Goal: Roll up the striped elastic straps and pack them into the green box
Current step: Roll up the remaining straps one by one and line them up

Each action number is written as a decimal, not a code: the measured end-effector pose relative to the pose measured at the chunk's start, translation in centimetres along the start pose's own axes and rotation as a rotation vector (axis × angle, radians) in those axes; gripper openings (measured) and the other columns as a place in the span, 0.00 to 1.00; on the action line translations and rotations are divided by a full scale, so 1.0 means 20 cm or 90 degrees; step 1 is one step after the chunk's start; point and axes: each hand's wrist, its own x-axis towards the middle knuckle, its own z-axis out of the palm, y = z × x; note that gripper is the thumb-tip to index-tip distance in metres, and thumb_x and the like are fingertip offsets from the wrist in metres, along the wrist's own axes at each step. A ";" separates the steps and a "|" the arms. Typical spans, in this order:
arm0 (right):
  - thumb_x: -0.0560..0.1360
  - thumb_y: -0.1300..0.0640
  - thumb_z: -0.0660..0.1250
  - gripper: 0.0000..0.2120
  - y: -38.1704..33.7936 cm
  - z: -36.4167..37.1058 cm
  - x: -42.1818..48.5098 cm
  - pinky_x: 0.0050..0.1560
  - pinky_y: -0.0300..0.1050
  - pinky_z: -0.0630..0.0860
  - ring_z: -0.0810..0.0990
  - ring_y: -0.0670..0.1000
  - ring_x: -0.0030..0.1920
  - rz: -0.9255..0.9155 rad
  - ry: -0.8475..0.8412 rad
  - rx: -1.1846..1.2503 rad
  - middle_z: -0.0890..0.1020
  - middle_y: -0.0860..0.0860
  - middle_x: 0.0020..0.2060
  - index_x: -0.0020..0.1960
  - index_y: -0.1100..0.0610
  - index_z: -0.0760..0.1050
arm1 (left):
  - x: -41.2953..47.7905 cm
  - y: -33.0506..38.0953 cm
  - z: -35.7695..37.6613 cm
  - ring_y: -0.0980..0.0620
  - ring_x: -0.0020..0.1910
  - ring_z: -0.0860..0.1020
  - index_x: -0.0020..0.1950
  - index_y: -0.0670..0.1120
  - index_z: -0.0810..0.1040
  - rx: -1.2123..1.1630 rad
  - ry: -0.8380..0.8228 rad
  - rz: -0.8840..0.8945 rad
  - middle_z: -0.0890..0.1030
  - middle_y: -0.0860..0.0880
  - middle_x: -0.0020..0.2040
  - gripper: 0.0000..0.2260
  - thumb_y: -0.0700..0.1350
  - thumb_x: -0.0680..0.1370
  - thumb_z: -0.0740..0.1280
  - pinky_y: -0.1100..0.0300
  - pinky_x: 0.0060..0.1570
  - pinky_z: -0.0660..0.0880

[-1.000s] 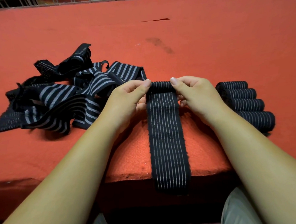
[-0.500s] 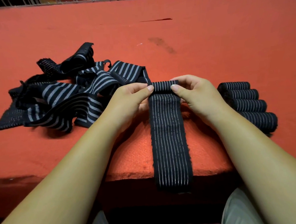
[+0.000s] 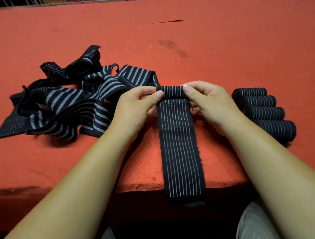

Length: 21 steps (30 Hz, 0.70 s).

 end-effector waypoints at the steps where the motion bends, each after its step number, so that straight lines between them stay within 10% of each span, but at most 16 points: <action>1: 0.84 0.48 0.69 0.09 0.00 0.00 0.00 0.37 0.41 0.75 0.76 0.48 0.37 -0.005 0.003 0.007 0.83 0.44 0.37 0.57 0.49 0.87 | 0.00 0.00 0.00 0.48 0.40 0.86 0.58 0.42 0.86 0.010 0.021 -0.001 0.88 0.44 0.44 0.08 0.43 0.81 0.76 0.55 0.44 0.82; 9: 0.82 0.56 0.73 0.11 0.02 0.01 0.01 0.53 0.53 0.82 0.80 0.53 0.45 -0.018 0.018 0.073 0.88 0.52 0.49 0.63 0.49 0.86 | -0.01 -0.01 0.03 0.46 0.52 0.89 0.55 0.45 0.90 0.010 0.039 0.020 0.90 0.44 0.48 0.08 0.48 0.80 0.77 0.49 0.58 0.85; 18: 0.83 0.57 0.71 0.19 -0.01 0.01 -0.01 0.57 0.38 0.82 0.88 0.43 0.53 0.002 0.006 0.037 0.87 0.42 0.57 0.74 0.53 0.79 | -0.02 -0.01 0.04 0.46 0.53 0.89 0.55 0.40 0.88 -0.058 0.050 -0.012 0.90 0.42 0.50 0.08 0.42 0.79 0.78 0.50 0.61 0.84; 21: 0.82 0.51 0.74 0.19 0.00 0.01 0.01 0.66 0.49 0.82 0.88 0.49 0.58 0.023 0.000 0.030 0.88 0.45 0.58 0.72 0.52 0.81 | -0.01 0.00 0.04 0.46 0.54 0.89 0.56 0.43 0.87 -0.064 0.058 -0.022 0.89 0.43 0.52 0.08 0.42 0.78 0.79 0.50 0.62 0.84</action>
